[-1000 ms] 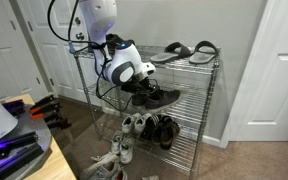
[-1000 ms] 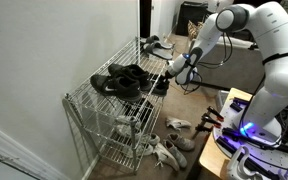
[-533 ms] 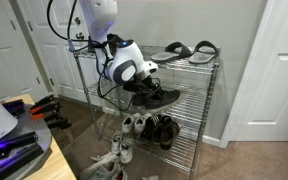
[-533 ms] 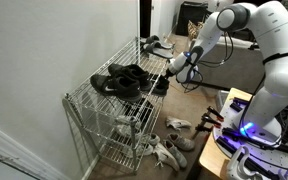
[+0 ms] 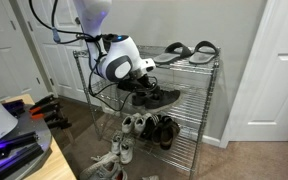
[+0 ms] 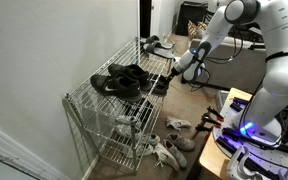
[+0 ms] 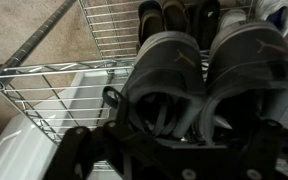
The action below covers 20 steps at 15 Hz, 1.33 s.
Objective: Remove the grey pair of shoes from the top rack and put them on the second rack
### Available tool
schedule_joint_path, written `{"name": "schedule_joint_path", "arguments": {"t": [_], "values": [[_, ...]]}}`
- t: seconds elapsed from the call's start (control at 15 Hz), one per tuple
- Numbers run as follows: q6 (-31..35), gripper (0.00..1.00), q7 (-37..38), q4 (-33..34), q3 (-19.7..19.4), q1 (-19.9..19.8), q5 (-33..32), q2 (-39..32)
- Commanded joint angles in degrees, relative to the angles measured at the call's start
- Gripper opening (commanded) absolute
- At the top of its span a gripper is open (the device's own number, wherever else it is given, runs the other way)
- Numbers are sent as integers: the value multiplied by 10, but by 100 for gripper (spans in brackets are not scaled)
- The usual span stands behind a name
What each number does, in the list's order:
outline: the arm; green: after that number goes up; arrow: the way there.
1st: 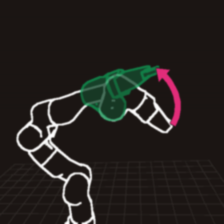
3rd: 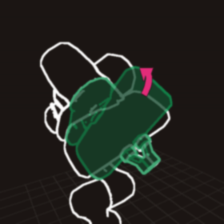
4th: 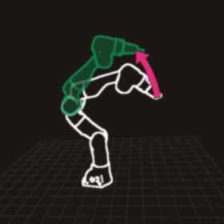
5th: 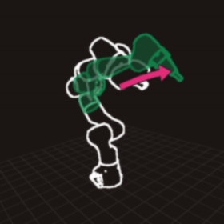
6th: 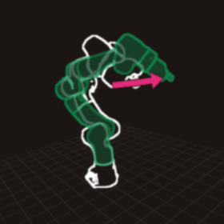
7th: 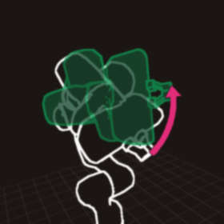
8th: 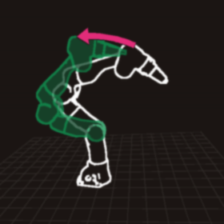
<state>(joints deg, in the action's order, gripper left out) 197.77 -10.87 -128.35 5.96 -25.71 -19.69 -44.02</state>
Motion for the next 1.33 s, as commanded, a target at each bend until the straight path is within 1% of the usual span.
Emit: {"name": "schedule_joint_path", "arguments": {"t": [0.0,0.27,0.53,0.73,0.93,1.0,1.27], "values": [[-16,100,0,-89,7,-38,-33,75],[-24,100,-5,-148,-3,-63,-54,121],[-23,100,-13,-207,-26,-70,-64,172],[-16,100,-12,-246,-30,-85,-79,212],[-17,100,-7,-266,-24,-103,-95,236],[-4,100,-3,-237,-33,-79,-74,198],[-4,100,-2,-252,-34,-85,-79,215]]}}
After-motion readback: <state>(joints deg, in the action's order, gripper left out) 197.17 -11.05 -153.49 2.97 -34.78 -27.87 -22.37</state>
